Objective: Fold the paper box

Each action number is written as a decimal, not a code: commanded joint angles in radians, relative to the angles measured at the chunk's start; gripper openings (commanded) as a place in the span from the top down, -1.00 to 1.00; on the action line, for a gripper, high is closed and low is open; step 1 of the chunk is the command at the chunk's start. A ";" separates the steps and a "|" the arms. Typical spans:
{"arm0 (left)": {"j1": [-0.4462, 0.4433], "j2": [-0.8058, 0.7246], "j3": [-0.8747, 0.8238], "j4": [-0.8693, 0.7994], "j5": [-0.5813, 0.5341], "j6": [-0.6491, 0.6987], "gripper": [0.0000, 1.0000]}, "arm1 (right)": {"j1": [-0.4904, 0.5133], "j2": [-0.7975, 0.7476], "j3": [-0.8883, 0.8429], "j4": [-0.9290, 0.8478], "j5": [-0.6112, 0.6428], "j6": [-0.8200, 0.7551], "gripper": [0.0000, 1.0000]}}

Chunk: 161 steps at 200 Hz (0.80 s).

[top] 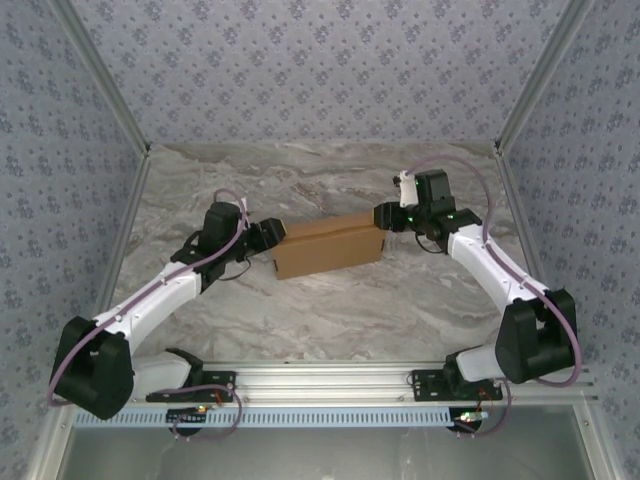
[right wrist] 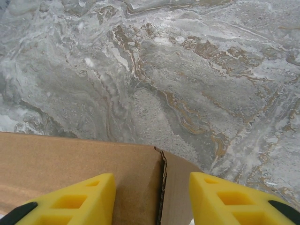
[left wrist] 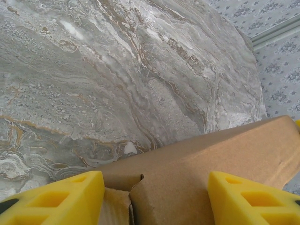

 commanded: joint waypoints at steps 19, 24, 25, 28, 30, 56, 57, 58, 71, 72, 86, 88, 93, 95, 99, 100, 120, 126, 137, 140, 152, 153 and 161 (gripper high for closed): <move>-0.006 0.037 -0.088 -0.144 0.009 0.012 -0.18 | -0.019 0.029 -0.140 -0.106 0.027 0.019 0.11; -0.006 0.037 -0.094 -0.140 0.010 0.010 -0.18 | -0.019 0.031 -0.151 -0.100 0.025 0.022 0.12; -0.006 0.036 -0.096 -0.139 0.009 0.009 -0.18 | -0.021 0.030 -0.153 -0.098 0.024 0.022 0.12; -0.006 0.035 -0.100 -0.138 0.009 0.009 -0.18 | -0.021 0.031 -0.157 -0.094 0.023 0.024 0.13; -0.006 0.035 -0.101 -0.136 0.008 0.008 -0.18 | -0.021 0.032 -0.160 -0.093 0.023 0.025 0.13; -0.006 0.017 -0.097 -0.127 -0.004 0.003 -0.27 | -0.021 0.033 -0.177 -0.078 0.010 0.033 0.15; -0.006 0.016 -0.095 -0.125 -0.004 0.003 -0.27 | -0.021 0.031 -0.177 -0.077 0.011 0.034 0.15; -0.006 0.015 -0.094 -0.125 -0.005 0.003 -0.28 | -0.022 0.031 -0.177 -0.077 0.011 0.034 0.15; -0.005 0.004 -0.076 -0.120 -0.014 0.001 -0.33 | -0.019 0.028 -0.167 -0.074 0.010 0.034 0.16; -0.005 0.003 -0.073 -0.120 -0.015 0.001 -0.33 | -0.018 0.028 -0.166 -0.074 0.010 0.034 0.17; -0.004 -0.006 -0.046 -0.121 -0.020 0.003 -0.39 | -0.013 0.025 -0.155 -0.077 0.015 0.031 0.18; -0.004 -0.007 -0.042 -0.121 -0.021 0.002 -0.40 | -0.012 0.024 -0.154 -0.078 0.016 0.030 0.18; -0.004 -0.011 -0.033 -0.120 -0.021 0.003 -0.42 | -0.010 0.024 -0.151 -0.078 0.021 0.030 0.18; -0.004 -0.013 -0.030 -0.119 -0.020 0.003 -0.43 | -0.009 0.023 -0.150 -0.079 0.021 0.029 0.18; -0.004 -0.016 -0.024 -0.118 -0.018 0.002 -0.44 | -0.010 0.022 -0.148 -0.080 0.022 0.028 0.18; -0.003 -0.016 -0.022 -0.118 -0.018 0.003 -0.44 | -0.009 0.023 -0.149 -0.080 0.024 0.028 0.18; -0.004 -0.035 -0.009 -0.104 -0.002 -0.006 -0.50 | -0.005 0.022 -0.151 -0.077 0.026 0.028 0.19; -0.003 -0.041 -0.010 -0.101 0.006 -0.009 -0.51 | -0.004 0.020 -0.152 -0.076 0.029 0.028 0.19; -0.004 -0.056 -0.012 -0.098 0.016 -0.012 -0.53 | -0.003 0.018 -0.152 -0.073 0.032 0.030 0.19; -0.004 -0.059 -0.014 -0.096 0.018 -0.012 -0.54 | -0.003 0.019 -0.154 -0.072 0.032 0.030 0.19; -0.004 -0.077 -0.023 -0.097 0.025 -0.013 -0.56 | -0.001 0.015 -0.155 -0.071 0.037 0.030 0.20; -0.004 -0.078 -0.024 -0.097 0.026 -0.014 -0.56 | 0.000 0.016 -0.154 -0.071 0.037 0.030 0.20; -0.002 -0.090 -0.030 -0.099 0.029 -0.016 -0.58 | -0.001 0.015 -0.154 -0.072 0.038 0.030 0.20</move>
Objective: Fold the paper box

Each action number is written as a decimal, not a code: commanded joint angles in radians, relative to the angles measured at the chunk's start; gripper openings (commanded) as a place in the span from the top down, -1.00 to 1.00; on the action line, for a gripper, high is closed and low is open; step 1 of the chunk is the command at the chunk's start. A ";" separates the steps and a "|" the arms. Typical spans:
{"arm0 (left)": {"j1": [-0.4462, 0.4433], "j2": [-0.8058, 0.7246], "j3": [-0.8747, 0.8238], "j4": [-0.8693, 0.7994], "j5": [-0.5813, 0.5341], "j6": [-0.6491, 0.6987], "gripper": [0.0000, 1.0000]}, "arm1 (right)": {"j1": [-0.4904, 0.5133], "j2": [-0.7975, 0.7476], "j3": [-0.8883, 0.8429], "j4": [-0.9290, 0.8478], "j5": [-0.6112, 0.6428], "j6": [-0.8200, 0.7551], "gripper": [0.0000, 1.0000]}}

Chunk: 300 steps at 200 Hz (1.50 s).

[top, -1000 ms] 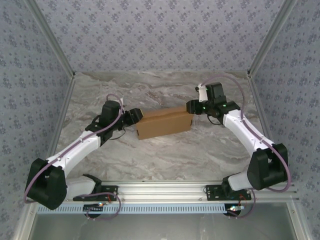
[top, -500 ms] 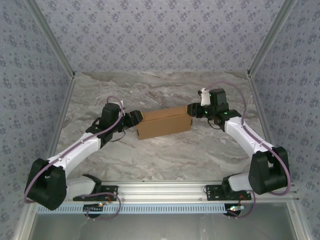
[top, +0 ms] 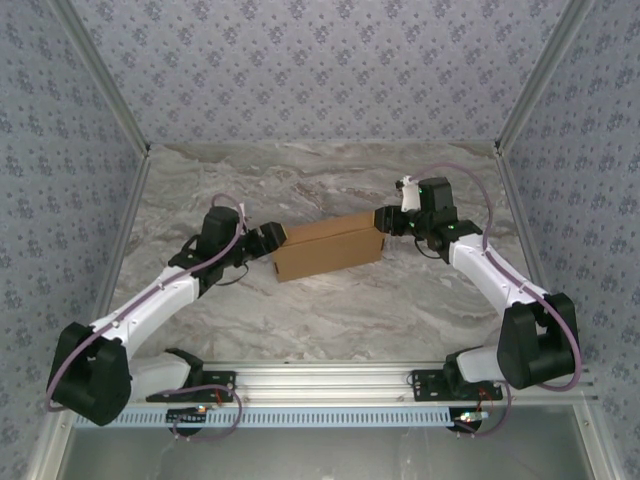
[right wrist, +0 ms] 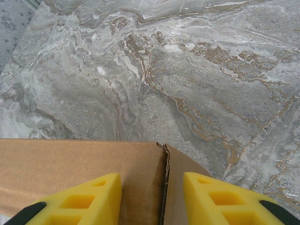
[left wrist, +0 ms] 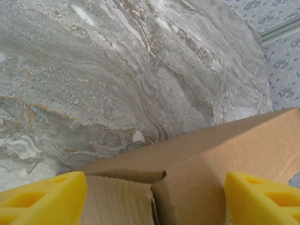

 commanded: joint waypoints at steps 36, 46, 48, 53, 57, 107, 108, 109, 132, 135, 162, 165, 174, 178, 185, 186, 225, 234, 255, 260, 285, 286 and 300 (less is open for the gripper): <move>0.000 -0.095 -0.040 -0.045 0.037 -0.018 -0.62 | 0.011 0.043 -0.053 -0.207 0.090 -0.011 0.21; 0.001 -0.105 -0.050 -0.046 0.040 -0.024 -0.63 | 0.012 0.042 -0.049 -0.207 0.091 -0.011 0.21; 0.002 -0.107 -0.052 -0.046 0.040 -0.025 -0.63 | 0.012 0.042 -0.049 -0.208 0.091 -0.012 0.21; 0.001 -0.111 -0.058 -0.045 0.039 -0.028 -0.62 | 0.012 0.043 -0.049 -0.210 0.093 -0.012 0.21; 0.001 -0.114 -0.063 -0.046 0.037 -0.031 -0.59 | 0.012 0.042 -0.049 -0.211 0.093 -0.012 0.21; 0.006 -0.072 -0.107 -0.062 0.041 -0.036 -0.01 | 0.010 0.041 -0.045 -0.219 0.105 -0.021 0.20; 0.006 -0.071 -0.109 -0.062 0.041 -0.037 0.01 | 0.010 0.042 -0.046 -0.218 0.105 -0.020 0.20; 0.006 -0.070 -0.110 -0.063 0.042 -0.037 0.02 | 0.010 0.042 -0.047 -0.218 0.106 -0.021 0.20; 0.007 -0.062 -0.165 -0.048 0.030 -0.042 0.24 | -0.007 0.052 -0.055 -0.231 0.089 -0.031 0.19; 0.009 -0.060 -0.173 -0.044 0.029 -0.043 0.26 | -0.011 0.052 -0.058 -0.231 0.083 -0.032 0.19; 0.032 -0.033 -0.228 0.027 0.045 -0.067 0.38 | -0.044 0.069 -0.079 -0.223 -0.015 -0.027 0.19; 0.036 -0.031 -0.230 0.036 0.049 -0.069 0.39 | -0.046 0.074 -0.080 -0.224 -0.028 -0.026 0.19; 0.044 -0.022 -0.230 0.059 0.062 -0.072 0.41 | -0.053 0.084 -0.080 -0.220 -0.066 -0.023 0.19; 0.047 -0.019 -0.228 0.069 0.065 -0.071 0.42 | -0.058 0.088 -0.080 -0.215 -0.085 -0.019 0.19; 0.052 -0.013 -0.220 0.082 0.065 -0.070 0.42 | -0.066 0.093 -0.081 -0.204 -0.116 -0.011 0.19; 0.052 -0.012 -0.220 0.083 0.065 -0.069 0.43 | -0.067 0.093 -0.081 -0.202 -0.119 -0.009 0.19; 0.088 0.063 -0.140 0.140 0.092 -0.049 0.36 | -0.103 0.091 -0.062 -0.143 -0.247 0.057 0.22; 0.089 0.076 -0.117 0.139 0.100 -0.041 0.29 | -0.103 0.087 -0.058 -0.149 -0.242 0.058 0.24; 0.099 0.066 -0.071 0.103 0.105 -0.014 0.07 | -0.102 0.071 -0.067 -0.161 -0.208 0.050 0.26; 0.102 0.059 -0.061 0.095 0.105 -0.007 0.01 | -0.100 0.067 -0.070 -0.158 -0.202 0.049 0.26; 0.120 0.013 -0.025 0.035 0.101 0.019 -0.28 | -0.094 0.059 -0.087 -0.156 -0.181 0.049 0.26; 0.121 0.011 -0.024 0.034 0.101 0.021 -0.29 | -0.093 0.059 -0.087 -0.156 -0.180 0.049 0.26; 0.128 -0.011 -0.020 0.022 0.114 0.021 -0.40 | -0.090 0.055 -0.093 -0.155 -0.170 0.049 0.26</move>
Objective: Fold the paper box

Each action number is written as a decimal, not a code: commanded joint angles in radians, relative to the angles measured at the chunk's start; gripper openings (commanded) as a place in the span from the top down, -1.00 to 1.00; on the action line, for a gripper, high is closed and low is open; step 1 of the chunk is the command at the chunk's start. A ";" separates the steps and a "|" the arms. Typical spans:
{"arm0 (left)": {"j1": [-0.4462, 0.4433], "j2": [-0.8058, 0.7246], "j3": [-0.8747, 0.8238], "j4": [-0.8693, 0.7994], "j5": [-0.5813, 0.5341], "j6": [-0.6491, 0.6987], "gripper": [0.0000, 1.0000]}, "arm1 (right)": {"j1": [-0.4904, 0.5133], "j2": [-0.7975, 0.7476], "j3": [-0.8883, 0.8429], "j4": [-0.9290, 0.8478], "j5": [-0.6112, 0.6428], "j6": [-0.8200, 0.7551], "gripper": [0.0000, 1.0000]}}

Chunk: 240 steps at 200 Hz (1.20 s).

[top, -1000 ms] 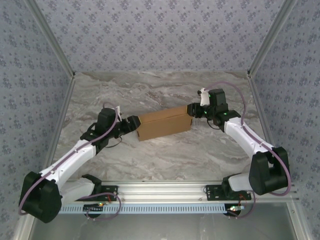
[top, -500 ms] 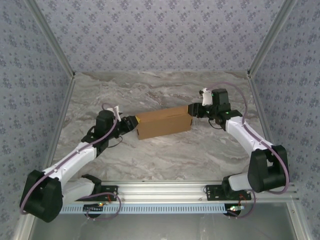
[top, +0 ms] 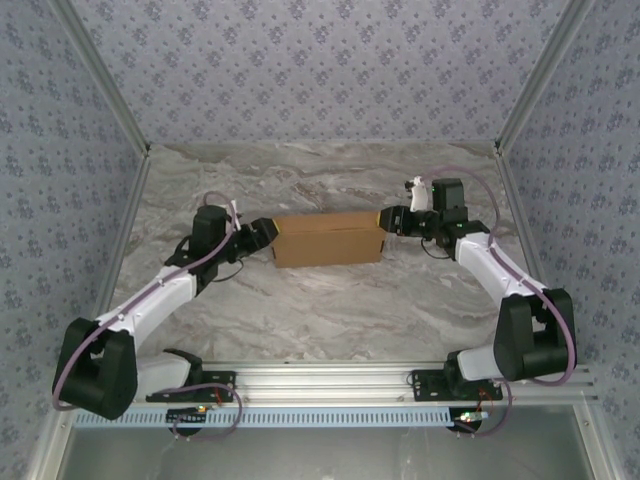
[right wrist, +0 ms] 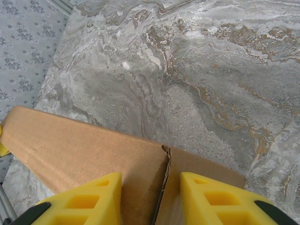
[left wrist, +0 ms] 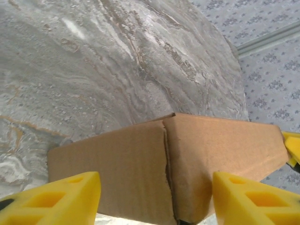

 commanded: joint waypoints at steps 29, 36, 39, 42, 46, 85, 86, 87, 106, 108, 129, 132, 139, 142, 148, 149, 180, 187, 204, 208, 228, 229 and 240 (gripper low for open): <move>0.023 -0.065 0.025 -0.125 0.011 0.028 -0.48 | 0.014 0.024 -0.068 -0.183 0.081 -0.009 0.27; 0.024 -0.065 0.024 -0.127 0.012 0.030 -0.48 | 0.015 0.025 -0.067 -0.183 0.085 -0.010 0.27; 0.024 -0.064 0.021 -0.129 0.012 0.031 -0.48 | 0.015 0.026 -0.067 -0.183 0.084 -0.011 0.27; 0.025 -0.064 0.021 -0.129 0.010 0.031 -0.46 | 0.015 0.027 -0.067 -0.184 0.085 -0.011 0.26; 0.027 -0.061 0.019 -0.129 0.012 0.031 -0.43 | 0.015 0.026 -0.066 -0.185 0.087 -0.013 0.27; 0.032 -0.027 -0.021 -0.130 0.027 0.021 0.05 | 0.013 0.036 -0.066 -0.190 0.101 -0.019 0.27; 0.032 -0.027 -0.023 -0.130 0.028 0.020 0.06 | 0.012 0.035 -0.066 -0.190 0.101 -0.019 0.27; 0.032 -0.027 -0.027 -0.130 0.028 0.020 0.07 | 0.012 0.036 -0.066 -0.190 0.101 -0.019 0.27; 0.032 -0.020 -0.087 -0.117 0.015 0.017 0.22 | 0.005 0.048 -0.081 -0.187 0.098 -0.024 0.28; 0.032 -0.019 -0.093 -0.113 0.014 0.016 0.23 | 0.004 0.050 -0.084 -0.187 0.099 -0.024 0.28; 0.032 -0.006 -0.161 -0.063 0.018 -0.015 0.32 | -0.004 0.057 -0.107 -0.177 0.097 -0.022 0.31; 0.032 -0.005 -0.167 -0.053 0.021 -0.020 0.33 | -0.003 0.057 -0.109 -0.174 0.096 -0.020 0.32; 0.032 -0.003 -0.173 -0.033 0.031 -0.030 0.35 | -0.003 0.060 -0.108 -0.166 0.090 -0.014 0.33; 0.032 -0.003 -0.172 -0.028 0.035 -0.034 0.36 | -0.004 0.060 -0.108 -0.162 0.086 -0.011 0.34; 0.032 -0.004 -0.164 -0.020 0.041 -0.036 0.37 | -0.002 0.064 -0.099 -0.156 0.078 -0.005 0.36; 0.032 -0.004 -0.162 -0.020 0.041 -0.036 0.37 | -0.002 0.064 -0.098 -0.155 0.076 -0.004 0.36; 0.029 -0.010 -0.070 -0.042 0.054 -0.027 0.29 | 0.018 0.067 -0.034 -0.138 0.030 0.024 0.35; 0.029 -0.010 -0.047 -0.050 0.058 -0.024 0.24 | 0.018 0.066 -0.022 -0.130 0.014 0.034 0.33; 0.026 -0.005 -0.012 -0.058 0.058 -0.023 0.13 | 0.018 0.064 0.014 -0.120 -0.013 0.051 0.25; 0.025 -0.004 -0.005 -0.059 0.056 -0.021 0.11 | 0.018 0.066 0.023 -0.119 -0.016 0.054 0.23; 0.025 0.002 0.034 -0.078 0.047 -0.006 -0.06 | 0.016 0.067 0.068 -0.126 -0.022 0.059 0.13; 0.026 0.002 0.034 -0.079 0.047 -0.006 -0.07 | 0.016 0.069 0.070 -0.127 -0.023 0.059 0.13; 0.026 0.005 0.049 -0.084 0.044 -0.003 -0.14 | 0.016 0.073 0.092 -0.137 -0.024 0.059 0.07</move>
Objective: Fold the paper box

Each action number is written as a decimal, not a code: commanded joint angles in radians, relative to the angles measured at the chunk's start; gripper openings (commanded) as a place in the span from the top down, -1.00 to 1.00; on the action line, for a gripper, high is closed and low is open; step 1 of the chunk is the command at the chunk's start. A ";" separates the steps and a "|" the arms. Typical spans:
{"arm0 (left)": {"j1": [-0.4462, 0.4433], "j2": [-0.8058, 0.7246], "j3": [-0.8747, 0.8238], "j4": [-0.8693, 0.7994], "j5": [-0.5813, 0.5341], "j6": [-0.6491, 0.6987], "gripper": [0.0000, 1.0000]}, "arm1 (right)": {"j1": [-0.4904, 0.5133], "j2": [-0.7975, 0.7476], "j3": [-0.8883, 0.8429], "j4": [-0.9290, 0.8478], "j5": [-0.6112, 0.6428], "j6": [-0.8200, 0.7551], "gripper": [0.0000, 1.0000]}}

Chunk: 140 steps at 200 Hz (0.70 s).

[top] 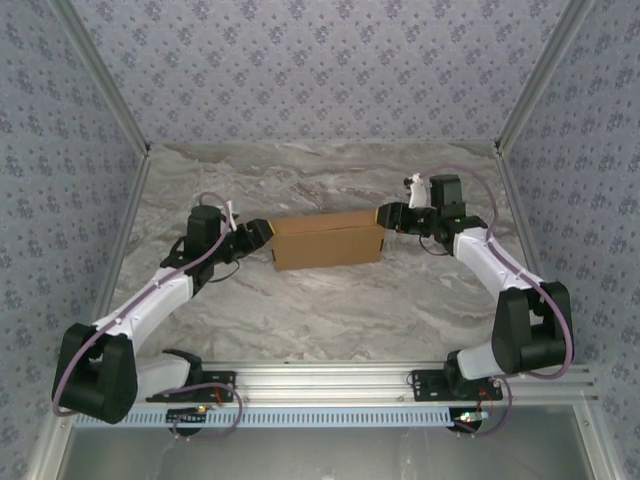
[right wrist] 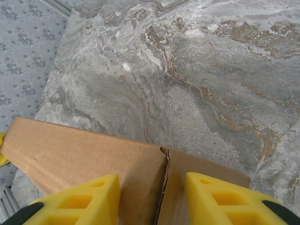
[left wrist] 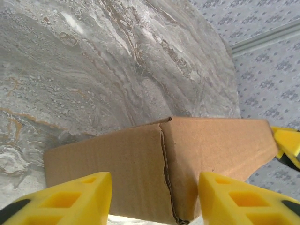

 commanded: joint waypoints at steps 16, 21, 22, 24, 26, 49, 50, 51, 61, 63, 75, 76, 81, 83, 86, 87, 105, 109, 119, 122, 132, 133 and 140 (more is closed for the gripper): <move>-0.001 0.020 0.063 -0.079 -0.010 0.023 -0.24 | 0.011 0.035 0.061 -0.133 -0.019 0.004 0.02; -0.001 0.022 0.067 -0.079 -0.008 0.022 -0.26 | 0.011 0.037 0.065 -0.137 -0.020 0.003 0.01; -0.001 0.022 0.067 -0.079 -0.008 0.022 -0.27 | 0.011 0.037 0.065 -0.137 -0.020 0.002 0.01; -0.001 0.023 0.067 -0.079 -0.006 0.022 -0.27 | 0.011 0.038 0.066 -0.139 -0.021 0.001 0.01; -0.001 0.024 0.068 -0.079 -0.006 0.022 -0.28 | 0.011 0.039 0.068 -0.141 -0.023 0.001 0.00; -0.009 0.028 0.069 -0.080 0.006 0.018 -0.32 | 0.016 0.042 0.056 -0.145 -0.042 -0.004 -0.02; -0.010 0.028 0.068 -0.080 0.007 0.019 -0.32 | 0.016 0.041 0.055 -0.146 -0.043 -0.004 -0.02; -0.011 0.028 0.068 -0.080 0.007 0.019 -0.32 | 0.016 0.042 0.055 -0.145 -0.044 -0.004 -0.02; -0.016 0.029 0.066 -0.080 0.011 0.016 -0.33 | 0.018 0.041 0.045 -0.142 -0.056 -0.004 -0.02; -0.017 0.028 0.066 -0.080 0.012 0.015 -0.33 | 0.019 0.041 0.043 -0.140 -0.058 -0.003 -0.02; -0.026 0.030 0.062 -0.080 0.020 0.015 -0.33 | 0.024 0.038 0.030 -0.130 -0.076 -0.001 -0.02; -0.027 0.030 0.062 -0.080 0.020 0.015 -0.33 | 0.024 0.038 0.029 -0.128 -0.077 -0.001 -0.02; -0.030 0.031 0.061 -0.079 0.023 0.015 -0.34 | 0.023 0.035 0.023 -0.119 -0.085 0.001 -0.01; -0.032 0.033 0.061 -0.078 0.024 0.013 -0.33 | 0.024 0.035 0.021 -0.116 -0.088 0.003 -0.01; -0.035 0.034 0.061 -0.077 0.026 0.013 -0.33 | 0.025 0.034 0.018 -0.111 -0.091 0.005 -0.01; -0.036 0.034 0.061 -0.076 0.027 0.012 -0.32 | 0.025 0.034 0.017 -0.109 -0.092 0.007 0.00; -0.053 0.045 0.065 -0.057 0.039 0.004 -0.27 | 0.027 0.031 0.007 -0.077 -0.115 0.025 0.04; -0.057 0.048 0.066 -0.052 0.040 0.004 -0.26 | 0.027 0.031 0.008 -0.070 -0.121 0.030 0.06; -0.065 0.055 0.073 -0.042 0.041 0.004 -0.24 | 0.027 0.030 0.009 -0.049 -0.129 0.043 0.09; -0.068 0.059 0.075 -0.040 0.040 0.005 -0.23 | 0.027 0.032 0.011 -0.042 -0.131 0.046 0.11; -0.074 0.068 0.087 -0.028 0.037 0.011 -0.21 | 0.028 0.033 0.018 -0.023 -0.135 0.056 0.13; -0.075 0.070 0.088 -0.027 0.037 0.012 -0.21 | 0.029 0.033 0.020 -0.022 -0.135 0.057 0.14; -0.080 0.079 0.097 -0.020 0.033 0.017 -0.20 | 0.030 0.035 0.028 -0.012 -0.136 0.059 0.16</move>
